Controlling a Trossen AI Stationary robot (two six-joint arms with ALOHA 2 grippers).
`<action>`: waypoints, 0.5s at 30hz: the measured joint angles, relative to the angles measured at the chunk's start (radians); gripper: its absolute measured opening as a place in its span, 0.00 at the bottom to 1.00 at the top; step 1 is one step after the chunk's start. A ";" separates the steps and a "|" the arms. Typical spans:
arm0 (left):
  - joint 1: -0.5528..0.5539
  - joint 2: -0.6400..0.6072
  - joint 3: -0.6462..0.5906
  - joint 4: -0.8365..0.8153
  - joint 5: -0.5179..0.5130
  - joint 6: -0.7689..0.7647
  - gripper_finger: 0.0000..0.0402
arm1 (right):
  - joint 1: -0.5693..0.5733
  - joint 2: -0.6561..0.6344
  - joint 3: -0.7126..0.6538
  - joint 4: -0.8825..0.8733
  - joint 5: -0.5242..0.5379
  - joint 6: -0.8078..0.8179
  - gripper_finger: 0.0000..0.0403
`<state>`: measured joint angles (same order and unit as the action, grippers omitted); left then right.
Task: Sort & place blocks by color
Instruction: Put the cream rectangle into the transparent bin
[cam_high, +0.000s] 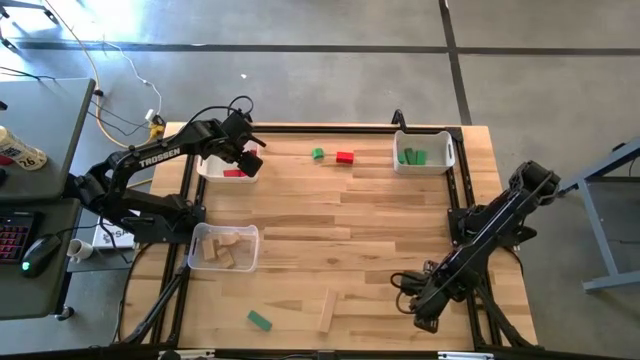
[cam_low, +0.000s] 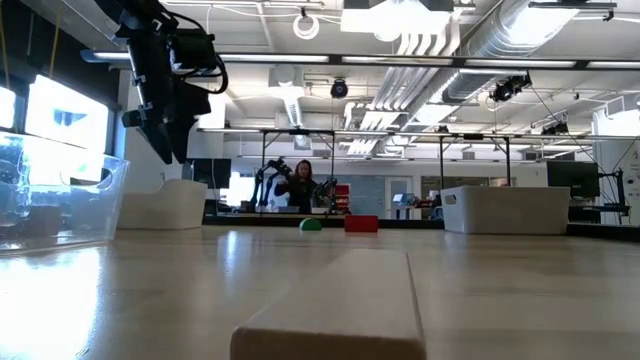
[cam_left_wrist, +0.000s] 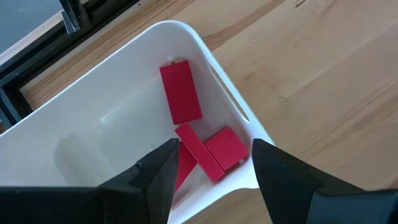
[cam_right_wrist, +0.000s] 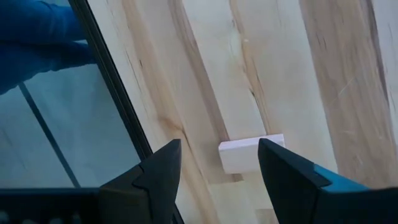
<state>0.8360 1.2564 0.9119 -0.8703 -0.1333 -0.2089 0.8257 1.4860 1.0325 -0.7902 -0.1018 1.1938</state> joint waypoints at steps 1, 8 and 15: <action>0.000 0.000 0.000 0.000 0.000 0.001 0.47 | 0.000 0.000 0.000 0.000 -0.004 -0.011 0.50; 0.000 0.000 0.000 0.000 0.000 0.000 0.47 | 0.000 0.000 0.000 -0.001 -0.029 -0.138 0.50; 0.000 0.000 0.000 0.000 0.001 0.000 0.47 | 0.000 0.000 0.000 -0.003 -0.029 -0.213 0.50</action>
<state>0.8360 1.2564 0.9119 -0.8700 -0.1326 -0.2089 0.8257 1.4860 1.0325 -0.7936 -0.1310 0.9811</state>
